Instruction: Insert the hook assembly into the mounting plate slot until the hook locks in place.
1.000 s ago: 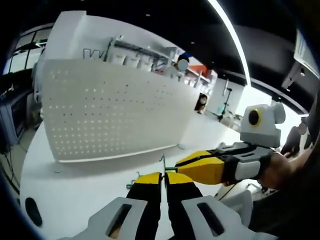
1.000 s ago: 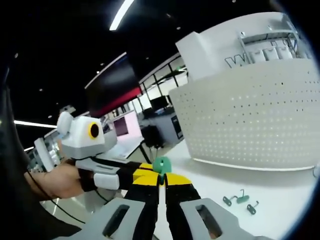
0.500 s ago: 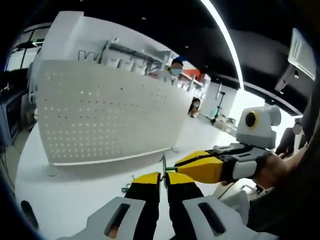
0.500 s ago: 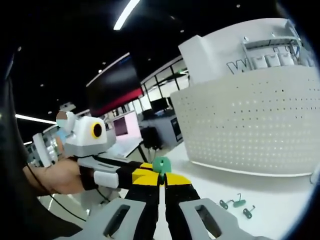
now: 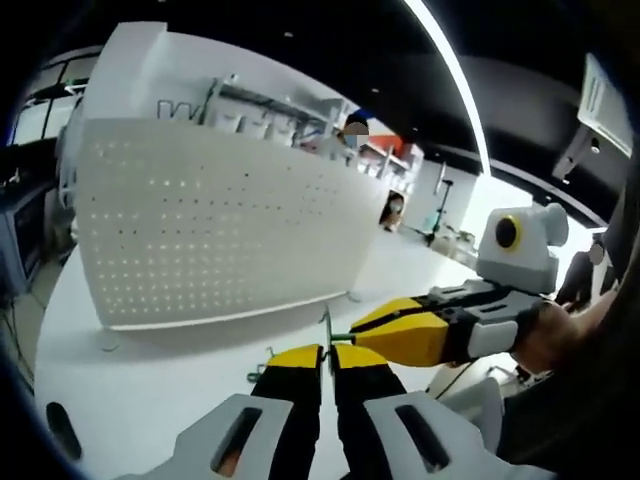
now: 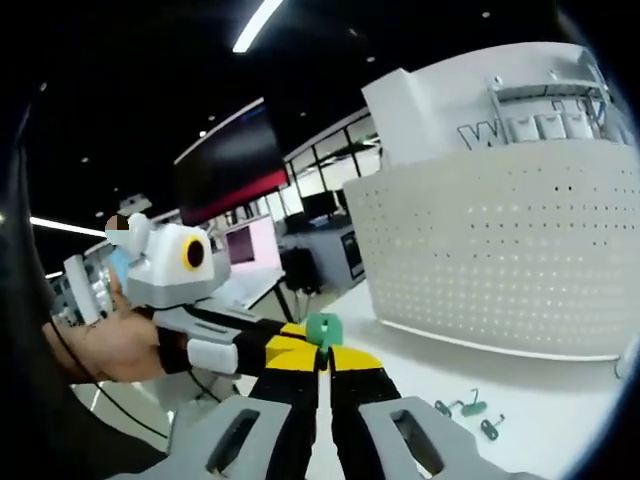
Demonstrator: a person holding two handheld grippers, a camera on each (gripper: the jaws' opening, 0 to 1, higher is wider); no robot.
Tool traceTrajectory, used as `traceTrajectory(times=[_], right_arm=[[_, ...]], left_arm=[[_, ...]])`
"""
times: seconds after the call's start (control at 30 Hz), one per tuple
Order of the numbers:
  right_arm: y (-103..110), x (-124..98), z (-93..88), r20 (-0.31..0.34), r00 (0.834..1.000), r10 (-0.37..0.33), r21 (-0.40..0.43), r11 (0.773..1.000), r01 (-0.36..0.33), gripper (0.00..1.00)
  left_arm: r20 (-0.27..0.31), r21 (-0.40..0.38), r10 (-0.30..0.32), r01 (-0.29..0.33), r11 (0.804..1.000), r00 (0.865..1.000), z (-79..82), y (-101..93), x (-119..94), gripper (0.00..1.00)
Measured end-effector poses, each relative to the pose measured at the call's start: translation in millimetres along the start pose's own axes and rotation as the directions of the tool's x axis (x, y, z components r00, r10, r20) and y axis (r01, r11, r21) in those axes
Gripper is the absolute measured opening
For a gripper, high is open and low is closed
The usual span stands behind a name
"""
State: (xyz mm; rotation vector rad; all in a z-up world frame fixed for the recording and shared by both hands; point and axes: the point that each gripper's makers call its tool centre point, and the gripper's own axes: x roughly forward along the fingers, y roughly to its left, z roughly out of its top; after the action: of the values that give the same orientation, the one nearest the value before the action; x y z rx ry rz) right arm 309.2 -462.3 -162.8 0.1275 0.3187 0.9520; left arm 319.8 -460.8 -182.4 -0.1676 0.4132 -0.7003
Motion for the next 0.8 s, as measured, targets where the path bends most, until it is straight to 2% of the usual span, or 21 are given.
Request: traceTrajectory(times=[0.3,0.53,0.8], right_arm=[[-1.0,-0.1,3.5,0.009,1.0,-0.009,0.002,1.0,0.009,0.02],[-0.6,0.3,4.3,0.012,1.0,-0.009,0.006,1.0,0.009,0.01],[-2.9,1.0,6.1,0.021,1.0,-0.024,0.007,1.0,0.024,0.02]], left_arm=[[0.01,-0.018,0.002,-0.002,1.0,1.0,3.6,1.1,-0.1,0.02],[0.026,-0.027,0.033,-0.032,0.999,0.999,5.3,5.0,-2.5,0.02],[0.018,-0.008,0.031,-0.031,0.999,0.999,5.1,2.5,-0.1,0.02]])
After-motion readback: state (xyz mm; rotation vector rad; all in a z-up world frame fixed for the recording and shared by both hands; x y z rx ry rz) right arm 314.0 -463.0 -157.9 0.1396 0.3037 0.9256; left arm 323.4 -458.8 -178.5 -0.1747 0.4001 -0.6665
